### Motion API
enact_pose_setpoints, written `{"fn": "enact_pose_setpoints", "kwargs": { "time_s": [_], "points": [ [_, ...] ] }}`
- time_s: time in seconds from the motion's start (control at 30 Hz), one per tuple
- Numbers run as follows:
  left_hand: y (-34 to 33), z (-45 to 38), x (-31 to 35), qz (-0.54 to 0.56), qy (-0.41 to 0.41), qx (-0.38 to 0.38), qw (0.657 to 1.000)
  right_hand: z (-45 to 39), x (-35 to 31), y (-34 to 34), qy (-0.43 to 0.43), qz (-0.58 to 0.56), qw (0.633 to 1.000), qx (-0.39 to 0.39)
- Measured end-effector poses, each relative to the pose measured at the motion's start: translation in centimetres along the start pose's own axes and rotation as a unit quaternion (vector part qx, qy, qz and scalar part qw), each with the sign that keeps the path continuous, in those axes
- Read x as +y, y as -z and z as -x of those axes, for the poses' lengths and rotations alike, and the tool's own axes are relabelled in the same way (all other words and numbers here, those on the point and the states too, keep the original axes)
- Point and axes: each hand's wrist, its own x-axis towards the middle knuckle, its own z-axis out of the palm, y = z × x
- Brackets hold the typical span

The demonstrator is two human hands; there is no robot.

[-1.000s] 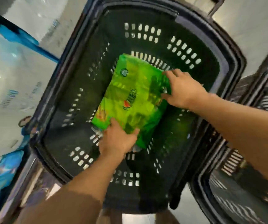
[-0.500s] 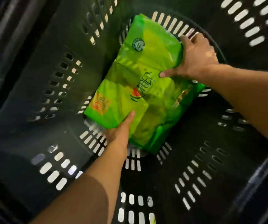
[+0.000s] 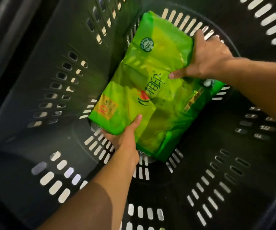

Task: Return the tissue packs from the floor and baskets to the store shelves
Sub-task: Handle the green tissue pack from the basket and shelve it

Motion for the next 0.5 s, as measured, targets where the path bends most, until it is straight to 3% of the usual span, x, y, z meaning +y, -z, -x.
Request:
{"fn": "enact_pose_setpoints", "kwargs": {
  "time_s": [0.23, 0.3, 0.5],
  "points": [
    [1.4, -0.4, 1.4, -0.004, -0.023, 0.056, 0.998, -0.6, 0.8, 0.0, -0.001, -0.070, 0.997, -0.015],
    [1.5, -0.4, 1.5, -0.004, 0.000, 0.032, 0.999, -0.5, 0.8, -0.1, -0.011, -0.082, 0.996, -0.025],
    [0.6, -0.5, 0.6, 0.034, -0.022, 0.023, 0.999, -0.3, 0.2, 0.0, -0.014, -0.017, 0.997, -0.068]
  ]
}}
